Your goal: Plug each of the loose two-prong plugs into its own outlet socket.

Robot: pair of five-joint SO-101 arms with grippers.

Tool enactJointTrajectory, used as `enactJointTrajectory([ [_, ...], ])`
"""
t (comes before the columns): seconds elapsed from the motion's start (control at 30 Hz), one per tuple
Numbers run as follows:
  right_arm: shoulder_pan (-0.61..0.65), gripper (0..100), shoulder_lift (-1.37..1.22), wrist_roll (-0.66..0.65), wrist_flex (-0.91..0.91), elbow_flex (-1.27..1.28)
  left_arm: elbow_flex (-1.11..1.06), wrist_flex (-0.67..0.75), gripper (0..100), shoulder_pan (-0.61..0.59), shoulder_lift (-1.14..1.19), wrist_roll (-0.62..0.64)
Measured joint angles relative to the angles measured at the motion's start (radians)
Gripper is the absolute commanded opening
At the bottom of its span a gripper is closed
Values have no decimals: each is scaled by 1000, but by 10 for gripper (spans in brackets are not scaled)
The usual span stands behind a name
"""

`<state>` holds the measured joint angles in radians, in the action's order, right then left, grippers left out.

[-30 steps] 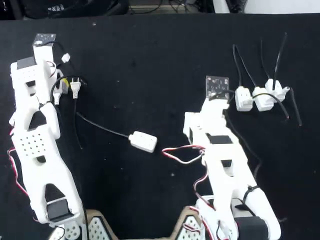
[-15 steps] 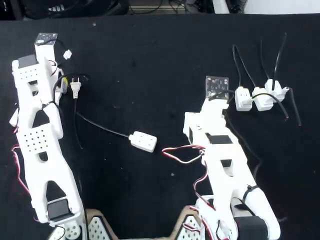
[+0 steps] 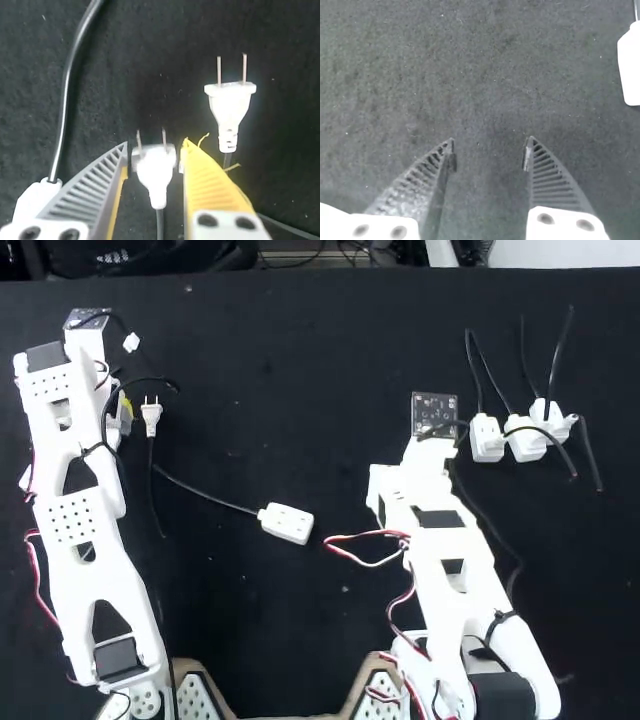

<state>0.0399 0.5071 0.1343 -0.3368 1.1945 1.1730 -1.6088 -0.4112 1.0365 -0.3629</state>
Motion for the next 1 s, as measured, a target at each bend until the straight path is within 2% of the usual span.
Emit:
enactJointTrajectory([
  [0.4, 0, 208, 0, 0, 0, 0, 34, 6, 168, -5, 89, -2],
  [0.47, 0, 208, 0, 0, 0, 0, 35, 5, 119, -5, 92, -2],
  [0.53, 0, 208, 0, 0, 0, 0, 35, 5, 20, -6, 92, -2],
  [0.6, 0, 208, 0, 0, 0, 0, 52, -14, 56, -5, 95, 0],
  [0.73, 0, 208, 0, 0, 0, 0, 144, -117, 34, -5, 103, 12],
  [1.0, 0, 208, 0, 0, 0, 0, 170, -141, 29, -2, -26, 127],
])
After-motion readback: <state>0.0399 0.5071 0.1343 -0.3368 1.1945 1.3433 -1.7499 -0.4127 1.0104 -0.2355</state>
